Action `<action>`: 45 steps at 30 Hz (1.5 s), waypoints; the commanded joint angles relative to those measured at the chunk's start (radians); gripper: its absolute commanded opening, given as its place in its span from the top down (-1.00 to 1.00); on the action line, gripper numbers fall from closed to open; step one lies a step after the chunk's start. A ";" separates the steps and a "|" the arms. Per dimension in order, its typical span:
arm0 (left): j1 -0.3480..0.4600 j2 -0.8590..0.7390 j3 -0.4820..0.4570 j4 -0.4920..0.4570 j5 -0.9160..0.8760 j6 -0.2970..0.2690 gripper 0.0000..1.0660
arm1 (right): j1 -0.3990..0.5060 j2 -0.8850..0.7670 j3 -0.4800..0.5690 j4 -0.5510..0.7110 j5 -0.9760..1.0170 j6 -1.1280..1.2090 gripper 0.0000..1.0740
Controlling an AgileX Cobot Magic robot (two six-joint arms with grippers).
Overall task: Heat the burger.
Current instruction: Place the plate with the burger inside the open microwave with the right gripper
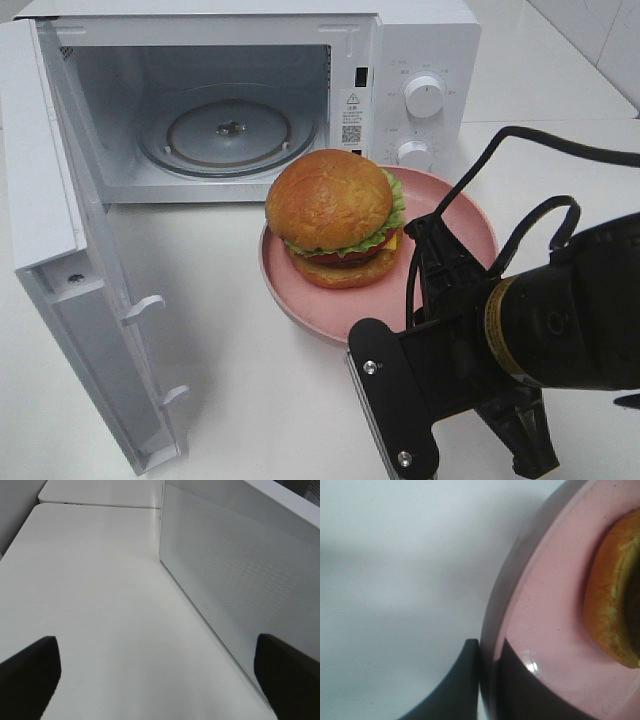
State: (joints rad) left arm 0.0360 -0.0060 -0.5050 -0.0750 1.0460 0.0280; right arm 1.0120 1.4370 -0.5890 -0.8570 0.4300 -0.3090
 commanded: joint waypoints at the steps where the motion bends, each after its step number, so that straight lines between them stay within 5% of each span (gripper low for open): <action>1: -0.006 -0.020 0.002 -0.003 -0.010 -0.008 -0.83 | -0.047 -0.010 -0.004 0.057 -0.087 -0.160 1.00; 5: -0.006 -0.020 0.002 -0.003 -0.010 -0.008 -0.83 | -0.077 -0.010 -0.004 0.148 -0.102 -0.304 1.00; 7: -0.006 -0.020 0.002 -0.003 -0.010 -0.008 -0.83 | -0.122 -0.010 -0.004 0.300 -0.129 -0.519 1.00; 28: -0.006 -0.020 0.002 -0.003 -0.010 -0.008 -0.83 | -0.235 0.013 -0.112 0.776 -0.200 -1.079 1.00; 45: -0.006 -0.020 0.002 -0.003 -0.010 -0.008 -0.83 | -0.235 0.170 -0.280 0.692 -0.212 -0.945 1.00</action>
State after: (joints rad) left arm 0.0360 -0.0060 -0.5050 -0.0750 1.0460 0.0280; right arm 0.7810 1.5950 -0.8290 -0.1550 0.2810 -1.2810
